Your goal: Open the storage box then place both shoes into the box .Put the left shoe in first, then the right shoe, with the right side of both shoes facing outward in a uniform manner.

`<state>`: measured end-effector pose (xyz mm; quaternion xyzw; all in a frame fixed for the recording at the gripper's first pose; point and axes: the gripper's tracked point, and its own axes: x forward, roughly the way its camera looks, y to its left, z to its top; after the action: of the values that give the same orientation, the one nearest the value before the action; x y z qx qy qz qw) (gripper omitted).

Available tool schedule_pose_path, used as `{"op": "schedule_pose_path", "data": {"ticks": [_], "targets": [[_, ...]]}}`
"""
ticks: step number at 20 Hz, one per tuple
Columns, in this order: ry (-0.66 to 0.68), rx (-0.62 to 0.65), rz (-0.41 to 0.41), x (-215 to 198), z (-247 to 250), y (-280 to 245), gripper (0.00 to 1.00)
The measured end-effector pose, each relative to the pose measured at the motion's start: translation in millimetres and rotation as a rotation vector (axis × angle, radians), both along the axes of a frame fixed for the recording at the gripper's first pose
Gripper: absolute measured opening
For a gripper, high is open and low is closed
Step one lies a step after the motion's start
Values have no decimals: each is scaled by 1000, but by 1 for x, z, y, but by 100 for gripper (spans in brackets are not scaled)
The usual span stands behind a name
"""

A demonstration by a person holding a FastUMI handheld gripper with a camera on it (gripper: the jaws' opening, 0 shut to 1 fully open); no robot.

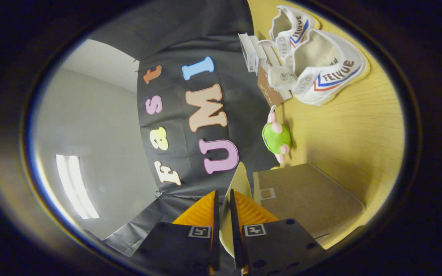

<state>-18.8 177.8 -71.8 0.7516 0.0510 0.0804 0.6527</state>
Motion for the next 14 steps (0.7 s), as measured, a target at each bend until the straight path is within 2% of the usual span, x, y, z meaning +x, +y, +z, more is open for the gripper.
{"op": "schedule_pose_path", "data": {"ticks": [7,14], "targets": [[-117,-20,43,6,68,26,17],[-260,-130,203,15,143,115,23]]}}
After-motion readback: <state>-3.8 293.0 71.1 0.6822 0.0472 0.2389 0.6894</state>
